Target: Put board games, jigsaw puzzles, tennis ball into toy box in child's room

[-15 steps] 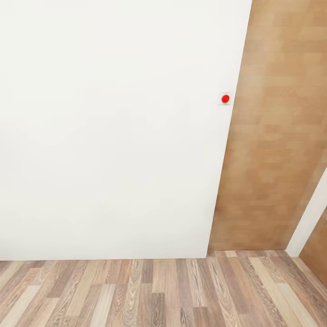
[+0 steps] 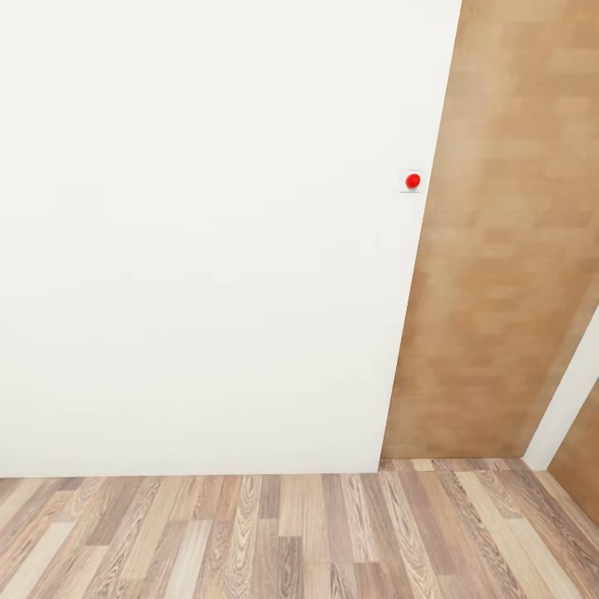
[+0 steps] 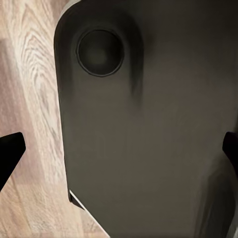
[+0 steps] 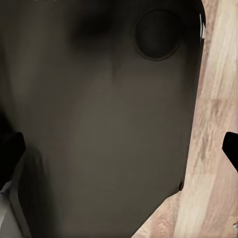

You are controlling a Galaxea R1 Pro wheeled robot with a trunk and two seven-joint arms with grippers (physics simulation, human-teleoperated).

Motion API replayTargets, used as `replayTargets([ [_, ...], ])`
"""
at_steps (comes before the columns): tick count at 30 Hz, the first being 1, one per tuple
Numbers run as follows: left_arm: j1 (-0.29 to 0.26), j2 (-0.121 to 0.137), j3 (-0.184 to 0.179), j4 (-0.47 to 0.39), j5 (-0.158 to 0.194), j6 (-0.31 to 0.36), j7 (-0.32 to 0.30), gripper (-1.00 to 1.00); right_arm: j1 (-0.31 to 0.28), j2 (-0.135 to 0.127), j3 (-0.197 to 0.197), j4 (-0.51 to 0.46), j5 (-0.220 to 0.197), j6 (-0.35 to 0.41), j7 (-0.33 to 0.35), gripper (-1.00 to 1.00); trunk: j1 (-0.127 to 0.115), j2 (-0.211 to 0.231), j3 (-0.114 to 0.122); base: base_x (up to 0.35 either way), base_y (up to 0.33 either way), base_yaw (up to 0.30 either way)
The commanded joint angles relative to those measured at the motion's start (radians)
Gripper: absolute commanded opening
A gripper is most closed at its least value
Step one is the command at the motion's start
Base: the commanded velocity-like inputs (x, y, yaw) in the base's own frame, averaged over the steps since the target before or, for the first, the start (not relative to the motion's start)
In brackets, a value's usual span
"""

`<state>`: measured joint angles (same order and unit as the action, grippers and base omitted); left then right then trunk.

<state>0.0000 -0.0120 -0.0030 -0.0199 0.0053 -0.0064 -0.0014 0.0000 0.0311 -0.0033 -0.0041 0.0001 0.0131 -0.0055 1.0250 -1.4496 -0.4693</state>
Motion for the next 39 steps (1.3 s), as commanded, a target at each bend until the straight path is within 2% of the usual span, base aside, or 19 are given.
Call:
replayTargets([
  [1, 0.000, 0.002, 0.000, -0.002, 0.001, -0.001, 0.000, 1.00, 0.000, -0.001, 0.002, 0.000, 0.002, -0.003, -0.001, 1.00, 0.000, 0.000, -0.001, 0.000, 0.000, 0.000],
  [11, 0.000, 0.001, 0.008, -0.015, 0.003, -0.005, 0.000, 1.00, 0.000, -0.010, 0.004, -0.002, 0.006, -0.048, -0.001, 1.00, 0.000, 0.000, -0.001, 0.000, 0.000, 0.000],
  [18, 0.000, 0.001, 0.007, -0.054, -0.001, -0.040, 0.000, 1.00, 0.000, 0.000, 0.002, -0.001, 0.003, -0.088, -0.001, 1.00, 0.000, 0.000, -0.001, 0.000, 0.000, 0.000],
  [24, -0.001, 0.008, 0.009, -0.088, 0.002, -0.064, 0.003, 1.00, 0.000, -0.005, -0.004, -0.001, -0.003, -0.121, -0.001, 1.00, 0.000, 0.000, -0.001, 0.000, 0.000, 0.000],
  [34, -0.016, 0.009, 0.012, -0.144, 0.004, -0.056, 0.034, 1.00, -0.039, -0.009, -0.025, -0.040, -0.056, -0.177, -0.003, 1.00, 0.000, 0.000, -0.001, 0.000, 0.000, 0.000],
  [35, -0.023, 0.009, 0.012, -0.297, 0.004, -0.055, 0.046, 1.00, -0.060, -0.009, -0.025, -0.075, -0.090, -0.233, -0.003, 1.00, 0.000, 0.000, -0.001, 0.000, 0.000, 0.000],
  [39, -0.056, 0.009, 0.012, -0.329, 0.005, -0.051, 0.085, 1.00, -0.103, -0.010, -0.027, -0.110, -0.116, -0.175, -0.004, 1.00, 0.000, 0.000, -0.001, 0.000, 0.000, 0.000],
])
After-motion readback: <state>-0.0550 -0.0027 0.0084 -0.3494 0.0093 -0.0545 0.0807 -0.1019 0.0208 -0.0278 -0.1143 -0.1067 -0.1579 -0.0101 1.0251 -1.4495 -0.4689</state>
